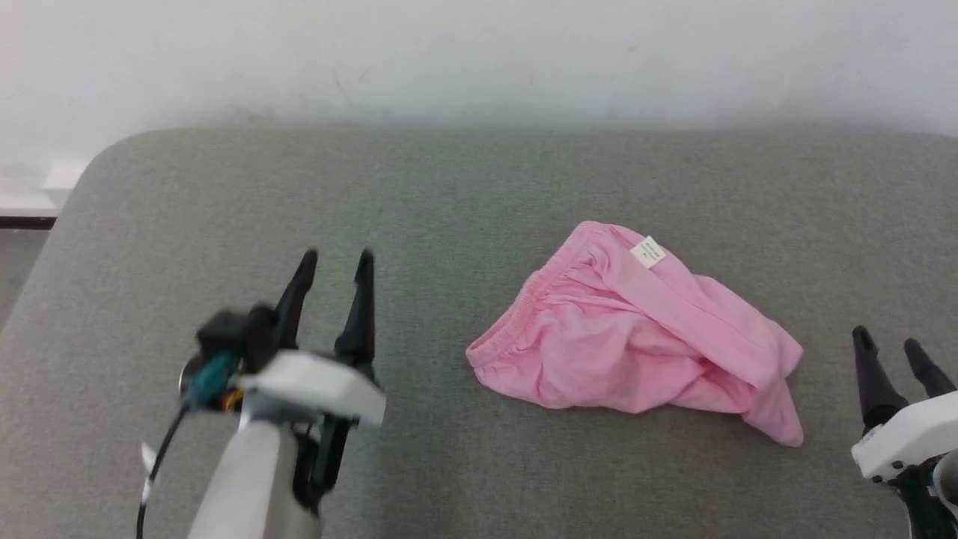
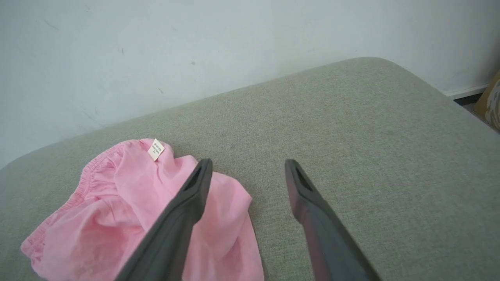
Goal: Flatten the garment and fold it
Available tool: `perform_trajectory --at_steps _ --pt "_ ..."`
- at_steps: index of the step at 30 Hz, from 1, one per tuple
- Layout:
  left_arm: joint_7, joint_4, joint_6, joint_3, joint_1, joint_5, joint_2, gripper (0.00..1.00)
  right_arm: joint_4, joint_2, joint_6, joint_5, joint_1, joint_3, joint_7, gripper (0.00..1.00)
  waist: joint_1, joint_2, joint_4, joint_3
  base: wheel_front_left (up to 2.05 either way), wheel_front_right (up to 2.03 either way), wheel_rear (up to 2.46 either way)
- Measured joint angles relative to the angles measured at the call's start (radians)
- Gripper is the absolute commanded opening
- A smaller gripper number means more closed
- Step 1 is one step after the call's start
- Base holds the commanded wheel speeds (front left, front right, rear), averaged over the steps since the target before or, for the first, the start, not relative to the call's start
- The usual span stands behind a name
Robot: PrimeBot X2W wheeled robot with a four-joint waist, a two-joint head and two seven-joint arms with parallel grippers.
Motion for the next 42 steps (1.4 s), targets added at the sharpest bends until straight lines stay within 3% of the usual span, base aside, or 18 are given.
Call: perform_trajectory --at_steps 3,11,16,20,23,24,25,26,30,35,38,42 --pt "0.088 0.068 -0.012 -0.025 -0.137 -0.008 0.001 1.0 -0.025 0.0 0.0 0.006 -0.002 -0.011 0.0 1.0 0.0001 0.0 -0.021 0.01 0.0 0.0 0.0" --pt "0.526 0.35 -0.031 -0.146 -0.464 -0.065 -0.002 1.0 -0.035 0.001 0.0 0.015 -0.022 0.008 0.02 1.0 0.0003 0.0 -0.087 0.061 0.0 0.0 0.0" --pt "0.828 0.501 -0.027 -0.237 -0.545 -0.086 -0.004 1.0 -0.021 0.0 0.0 0.026 -0.04 0.024 0.013 1.0 0.0002 0.0 -0.134 0.095 0.0 0.0 0.0" --pt "0.947 0.558 -0.025 -0.295 -0.55 -0.102 -0.006 1.0 -0.011 0.0 0.0 0.034 -0.048 0.03 0.001 1.0 0.0003 0.0 -0.168 0.122 0.0 0.0 0.0" --pt "0.989 0.563 -0.025 -0.346 -0.547 -0.143 -0.006 1.0 0.0 0.0 0.0 0.034 -0.048 0.026 -0.007 1.0 0.0003 0.0 -0.184 0.141 0.0 0.0 0.0" --pt "1.002 0.561 -0.025 -0.364 -0.548 -0.149 -0.003 0.89 0.005 0.0 0.0 0.034 -0.048 0.025 -0.012 1.0 0.0002 0.0 -0.186 0.146 0.0 0.0 0.0" --pt "1.009 0.558 -0.025 -0.379 -0.548 -0.153 -0.001 0.31 0.009 0.0 0.0 0.034 -0.048 0.026 -0.014 1.0 0.0001 0.0 -0.188 0.15 0.0 0.0 0.0" --pt "1.01 0.551 -0.026 -0.392 -0.547 -0.165 0.0 0.0 0.015 0.0 0.0 0.034 -0.048 0.024 -0.016 1.0 0.0002 0.0 -0.186 0.152 0.0 0.0 0.0" --pt "0.948 0.534 -0.024 -0.382 -0.525 -0.26 -0.001 0.0 0.023 0.0 0.0 0.038 -0.05 0.033 -0.027 1.0 0.0003 0.0 -0.17 0.151 0.0 0.0 0.0" --pt "0.793 0.474 -0.003 -0.254 -0.519 -0.361 -0.003 0.0 0.041 0.001 0.0 0.038 -0.049 0.046 -0.036 1.0 0.0002 0.0 -0.134 0.127 0.0 0.0 0.0" --pt "0.717 0.388 0.0 -0.18 -0.511 -0.406 0.021 0.0 0.054 0.001 0.0 0.039 -0.04 0.062 -0.04 1.0 0.0002 0.0 -0.107 0.104 0.0 0.0 0.0" --pt "0.673 0.245 0.038 -0.094 -0.408 -0.449 0.076 0.0 0.063 0.001 0.0 0.042 -0.023 0.072 -0.048 1.0 0.0001 0.0 -0.063 0.072 0.0 0.0 0.0"
